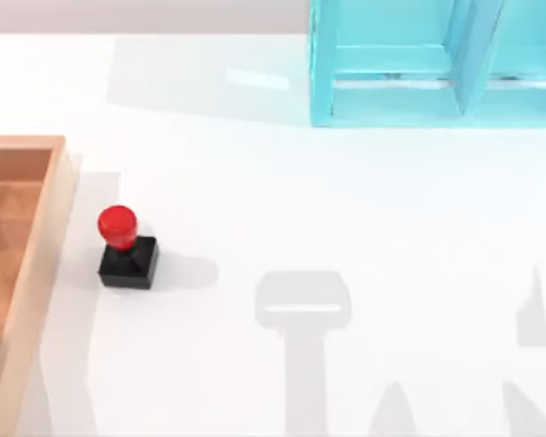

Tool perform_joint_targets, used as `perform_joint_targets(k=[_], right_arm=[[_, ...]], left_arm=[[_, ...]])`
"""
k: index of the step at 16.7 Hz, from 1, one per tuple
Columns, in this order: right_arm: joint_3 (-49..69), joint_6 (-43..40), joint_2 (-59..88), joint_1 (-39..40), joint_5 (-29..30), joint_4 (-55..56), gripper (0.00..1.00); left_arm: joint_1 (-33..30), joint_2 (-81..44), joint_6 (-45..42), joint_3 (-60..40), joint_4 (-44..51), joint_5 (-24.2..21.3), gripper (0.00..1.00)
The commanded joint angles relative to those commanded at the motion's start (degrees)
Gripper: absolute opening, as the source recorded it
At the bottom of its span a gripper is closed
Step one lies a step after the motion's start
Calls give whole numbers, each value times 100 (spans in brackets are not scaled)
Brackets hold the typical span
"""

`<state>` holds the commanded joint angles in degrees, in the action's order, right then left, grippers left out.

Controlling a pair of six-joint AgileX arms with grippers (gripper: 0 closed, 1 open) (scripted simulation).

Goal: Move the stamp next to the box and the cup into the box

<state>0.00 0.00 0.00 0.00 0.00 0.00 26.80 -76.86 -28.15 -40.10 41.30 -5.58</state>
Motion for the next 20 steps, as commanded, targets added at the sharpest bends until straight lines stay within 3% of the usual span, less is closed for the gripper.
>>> perform_joint_targets(k=[5, 11, 15, 20], right_arm=[[0, 0, 0, 0, 0, 0, 100], [0, 0, 0, 0, 0, 0, 100], [0, 0, 0, 0, 0, 0, 100], [0, 0, 0, 0, 0, 0, 100]], left_arm=[[5, 206, -11, -215, 214, -57, 100], [88, 950, -26, -1490, 1669, -144, 100], [37, 850, -14, -1986, 2345, -12, 100], [-35, 456, 40, -1999, 2447, 7, 100]])
